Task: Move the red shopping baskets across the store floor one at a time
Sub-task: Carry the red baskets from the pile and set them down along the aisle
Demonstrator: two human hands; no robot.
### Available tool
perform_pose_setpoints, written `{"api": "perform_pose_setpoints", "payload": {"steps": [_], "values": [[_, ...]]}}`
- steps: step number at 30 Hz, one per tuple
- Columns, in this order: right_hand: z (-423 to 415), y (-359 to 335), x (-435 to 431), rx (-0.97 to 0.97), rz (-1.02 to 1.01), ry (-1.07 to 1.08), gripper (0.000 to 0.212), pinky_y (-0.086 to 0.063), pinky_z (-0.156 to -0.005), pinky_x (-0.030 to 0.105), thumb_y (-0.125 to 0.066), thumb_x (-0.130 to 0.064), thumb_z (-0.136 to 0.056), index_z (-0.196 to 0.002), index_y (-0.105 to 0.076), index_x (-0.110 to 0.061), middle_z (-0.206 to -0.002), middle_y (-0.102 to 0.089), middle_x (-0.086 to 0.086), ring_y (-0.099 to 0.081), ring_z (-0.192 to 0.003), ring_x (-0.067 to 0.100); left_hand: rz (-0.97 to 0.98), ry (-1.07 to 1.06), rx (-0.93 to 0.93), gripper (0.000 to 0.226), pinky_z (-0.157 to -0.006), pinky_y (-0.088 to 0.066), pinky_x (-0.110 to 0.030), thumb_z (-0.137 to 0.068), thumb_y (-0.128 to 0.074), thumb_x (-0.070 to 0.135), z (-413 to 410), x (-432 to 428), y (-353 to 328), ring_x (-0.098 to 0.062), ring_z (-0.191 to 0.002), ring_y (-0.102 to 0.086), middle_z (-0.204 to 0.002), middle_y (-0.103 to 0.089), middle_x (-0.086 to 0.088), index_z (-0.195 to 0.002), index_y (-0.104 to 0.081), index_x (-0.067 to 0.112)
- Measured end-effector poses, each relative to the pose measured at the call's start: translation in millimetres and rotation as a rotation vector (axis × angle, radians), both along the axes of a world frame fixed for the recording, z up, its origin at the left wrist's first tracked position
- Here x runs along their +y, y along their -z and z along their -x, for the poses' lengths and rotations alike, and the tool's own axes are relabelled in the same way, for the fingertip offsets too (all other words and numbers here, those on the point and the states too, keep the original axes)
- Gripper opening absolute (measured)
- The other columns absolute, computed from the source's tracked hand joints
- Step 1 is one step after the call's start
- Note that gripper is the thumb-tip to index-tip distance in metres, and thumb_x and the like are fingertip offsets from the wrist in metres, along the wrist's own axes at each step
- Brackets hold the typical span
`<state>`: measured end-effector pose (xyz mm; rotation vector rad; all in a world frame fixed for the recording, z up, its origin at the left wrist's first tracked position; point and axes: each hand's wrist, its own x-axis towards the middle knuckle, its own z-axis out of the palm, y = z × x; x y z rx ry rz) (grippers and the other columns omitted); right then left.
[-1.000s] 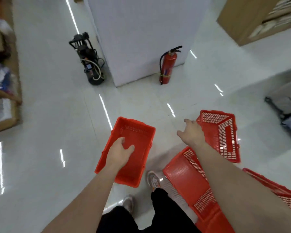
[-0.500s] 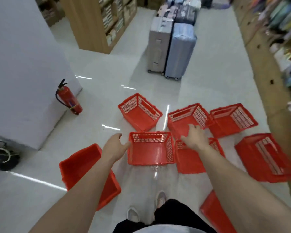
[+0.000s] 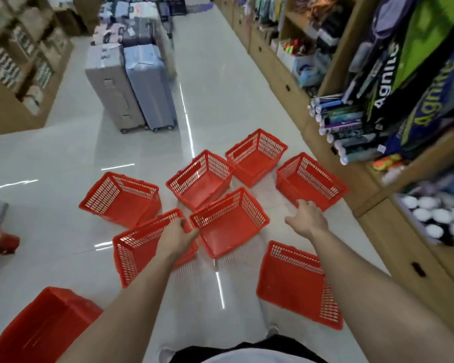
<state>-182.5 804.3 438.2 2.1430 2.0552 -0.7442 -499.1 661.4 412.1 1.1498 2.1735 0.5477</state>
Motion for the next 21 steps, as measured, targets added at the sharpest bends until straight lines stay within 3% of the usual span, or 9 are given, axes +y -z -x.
{"api": "perform_pose_setpoints", "payload": {"steps": [5,9,12,17,21], "values": [[-126,4,31,0.037,0.016,0.112,0.065,-0.045,-0.100,0.046,-0.066,-0.042,-0.084,-0.140,-0.047,-0.015,-0.138,-0.048,0.013,-0.047,-0.126,0.037,0.072,0.167,-0.069,0.046,-0.091,-0.051,-0.037,-0.083,-0.069,0.038,-129,59,12,-0.021,-0.104,-0.065,-0.120,-0.068,-0.003,-0.123,-0.062,0.014],[-209,30,33,0.080,0.066,0.252,0.070,-0.044,-0.100,0.048,-0.064,-0.042,-0.087,-0.146,-0.041,-0.014,-0.142,-0.045,0.014,-0.046,-0.128,0.037,0.128,0.270,-0.083,0.066,-0.101,-0.046,-0.039,-0.084,-0.069,0.045,-208,99,24,-0.025,-0.118,-0.060,-0.134,-0.060,-0.007,-0.138,-0.053,0.010],[-261,67,26,0.118,0.105,0.385,0.072,-0.043,-0.102,0.049,-0.065,-0.042,-0.087,-0.148,-0.040,-0.014,-0.143,-0.043,0.015,-0.046,-0.129,0.037,0.165,0.355,-0.040,0.068,-0.099,-0.045,-0.036,-0.084,-0.068,0.047,-244,126,53,-0.025,-0.118,-0.059,-0.136,-0.060,-0.008,-0.139,-0.052,0.011],[-326,171,9,0.204,0.146,0.664,0.071,-0.041,-0.106,0.045,-0.067,-0.042,-0.087,-0.147,-0.042,-0.013,-0.145,-0.045,0.015,-0.046,-0.132,0.034,0.272,0.404,0.025,0.059,-0.087,-0.045,-0.034,-0.085,-0.068,0.046,-274,169,152,-0.031,-0.111,-0.063,-0.123,-0.066,-0.009,-0.130,-0.058,0.010],[-361,298,-8,0.224,0.188,0.804,0.071,-0.043,-0.102,0.043,-0.070,-0.042,-0.087,-0.147,-0.043,-0.015,-0.143,-0.049,0.011,-0.052,-0.127,0.031,0.369,0.376,0.047,0.062,-0.091,-0.044,-0.037,-0.086,-0.066,0.047,-282,190,277,-0.033,-0.113,-0.061,-0.126,-0.065,-0.012,-0.132,-0.056,0.008]]}}
